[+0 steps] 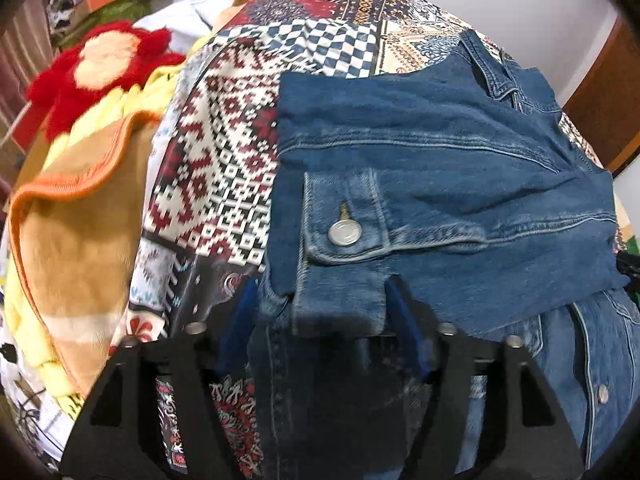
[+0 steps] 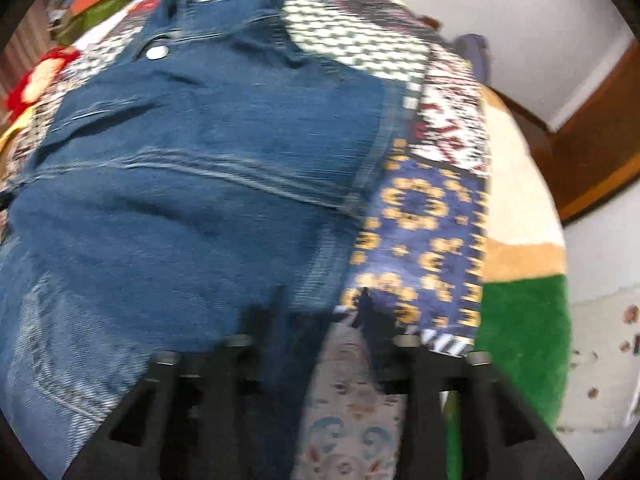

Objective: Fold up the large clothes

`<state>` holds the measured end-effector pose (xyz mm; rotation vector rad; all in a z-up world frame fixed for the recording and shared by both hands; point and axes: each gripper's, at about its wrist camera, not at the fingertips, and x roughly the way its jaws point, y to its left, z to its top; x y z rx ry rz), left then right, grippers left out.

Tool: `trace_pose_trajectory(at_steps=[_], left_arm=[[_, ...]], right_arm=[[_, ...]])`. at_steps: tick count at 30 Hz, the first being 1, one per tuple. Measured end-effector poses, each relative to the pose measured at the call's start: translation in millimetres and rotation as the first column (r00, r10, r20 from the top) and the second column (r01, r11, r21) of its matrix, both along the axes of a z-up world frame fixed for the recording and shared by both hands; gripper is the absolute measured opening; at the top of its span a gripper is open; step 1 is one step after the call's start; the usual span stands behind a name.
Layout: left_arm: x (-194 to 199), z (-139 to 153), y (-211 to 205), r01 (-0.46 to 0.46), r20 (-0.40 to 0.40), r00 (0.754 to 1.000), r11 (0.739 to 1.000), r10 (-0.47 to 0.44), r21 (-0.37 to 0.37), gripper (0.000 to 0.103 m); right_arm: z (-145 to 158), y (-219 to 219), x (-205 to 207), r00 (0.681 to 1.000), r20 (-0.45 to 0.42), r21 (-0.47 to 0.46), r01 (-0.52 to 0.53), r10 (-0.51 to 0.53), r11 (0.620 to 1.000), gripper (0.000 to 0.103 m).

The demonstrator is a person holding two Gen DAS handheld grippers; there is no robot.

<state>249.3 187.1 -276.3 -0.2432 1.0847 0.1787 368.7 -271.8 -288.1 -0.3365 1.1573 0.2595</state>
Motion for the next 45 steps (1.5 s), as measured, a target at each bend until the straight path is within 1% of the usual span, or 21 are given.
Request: trace_pose_trajectory(at_steps=[1, 2, 5, 7, 10, 14, 15, 16, 18, 20, 22, 24, 27, 31, 35, 38, 40, 42, 43, 44, 45], left_arm=[[-2.2, -1.4, 2.3, -0.003, 0.000, 1.000, 1.000, 0.003, -0.014, 0.070], [-4.1, -3.5, 4.0, -0.003, -0.005, 1.000, 1.000, 0.003, -0.028, 0.070], [-8.1, -4.3, -1.4, 0.005, -0.017, 1.000, 1.000, -0.005, -0.009, 0.071], [-6.1, -0.7, -3.6, 0.009, -0.022, 1.000, 1.000, -0.009, 0.008, 0.071], [-2.5, 21.8, -5.7, 0.040, 0.026, 0.999, 0.999, -0.040, 0.026, 0.071], [9.2, 57.7, 1.3, 0.045, 0.097, 0.994, 0.998, -0.050, 0.048, 0.072], [13.3, 64.3, 4.0, 0.043, 0.110, 0.993, 0.998, -0.048, 0.054, 0.076], [17.5, 69.7, 7.5, 0.037, 0.121, 0.992, 0.997, -0.044, 0.062, 0.081], [31.5, 76.4, 17.1, 0.017, 0.134, 0.991, 0.997, -0.028, 0.079, 0.082], [44.6, 77.1, 25.1, 0.015, 0.128, 0.991, 0.998, -0.023, 0.062, 0.082], [59.9, 70.7, 34.4, 0.021, 0.112, 0.993, 1.000, -0.022, 0.013, 0.082], [72.0, 60.8, 39.2, 0.017, 0.090, 0.996, 1.000, -0.016, -0.011, 0.082], [91.7, 37.1, 50.0, -0.018, 0.040, 0.999, 0.999, 0.020, -0.045, 0.082], [112.4, 8.7, 63.6, -0.061, -0.002, 0.998, 0.990, 0.061, -0.125, 0.082], [132.5, -11.8, 71.2, -0.069, -0.028, 0.998, 0.980, 0.065, -0.187, 0.081], [145.5, -22.5, 75.6, -0.084, -0.039, 0.996, 0.978, 0.078, -0.191, 0.059], [151.7, -26.9, 79.5, -0.101, -0.037, 0.995, 0.974, 0.096, -0.201, 0.057], [155.8, -26.3, 82.2, -0.095, -0.009, 0.995, 0.974, 0.095, -0.206, 0.039], [158.8, -27.6, 83.8, -0.101, -0.010, 0.995, 0.975, 0.101, -0.200, 0.024], [161.0, -28.9, 85.5, -0.106, -0.010, 0.994, 0.973, 0.106, -0.204, 0.017], [162.4, -29.7, 86.9, -0.105, -0.002, 0.994, 0.970, 0.108, -0.219, 0.015]], right_arm=[[-0.1, -4.6, 0.8, 0.999, 0.021, -0.030, 0.026, -0.026, 0.999, 0.077], [-0.7, -8.4, 1.0, 0.999, 0.024, -0.022, 0.034, -0.034, 0.999, 0.079], [-3.6, -24.9, 4.7, 0.998, -0.033, 0.075, 0.062, -0.060, 0.995, 0.079], [-2.5, -29.9, 8.3, 0.996, -0.065, 0.095, 0.073, -0.067, 0.993, 0.079], [5.2, -30.8, 10.3, 0.992, -0.105, 0.124, 0.082, -0.069, 0.989, 0.079], [26.6, -27.4, 12.2, 0.993, -0.105, 0.224, 0.073, -0.051, 0.972, 0.079], [34.4, -27.5, 14.8, 0.994, -0.098, 0.252, 0.076, -0.053, 0.965, 0.079], [38.6, -27.4, 19.4, 0.994, -0.095, 0.274, 0.078, -0.053, 0.959, 0.079], [49.5, -29.9, 28.0, 0.993, -0.100, 0.335, 0.094, -0.064, 0.937, 0.079], [55.1, -30.9, 41.0, 0.990, -0.114, 0.377, 0.122, -0.085, 0.918, 0.079], [57.8, -32.8, 51.7, 0.985, -0.129, 0.403, 0.155, -0.111, 0.902, 0.079], [55.7, -35.2, 68.0, 0.980, -0.151, 0.431, 0.183, -0.130, 0.884, 0.079], [41.1, -40.1, 92.7, 0.965, -0.203, 0.463, 0.245, -0.167, 0.852, 0.079], [16.8, -41.1, 114.9, 0.947, -0.255, 0.445, 0.294, -0.195, 0.846, 0.079], [0.7, -36.1, 126.4, 0.945, -0.270, 0.441, 0.293, -0.186, 0.848, 0.078], [-3.9, -30.7, 130.3, 0.951, -0.265, 0.468, 0.274, -0.162, 0.840, 0.071], [-4.5, -28.1, 131.3, 0.955, -0.257, 0.490, 0.262, -0.149, 0.831, 0.054], [-6.6, -25.9, 133.4, 0.954, -0.258, 0.507, 0.269, -0.153, 0.819, 0.045], [-8.2, -24.8, 134.6, 0.954, -0.252, 0.509, 0.273, -0.162, 0.817, 0.037], [-8.7, -23.8, 135.3, 0.956, -0.244, 0.506, 0.270, -0.165, 0.819, 0.032], [-8.9, -22.8, 135.9, 0.959, -0.233, 0.501, 0.260, -0.161, 0.826, 0.022]])
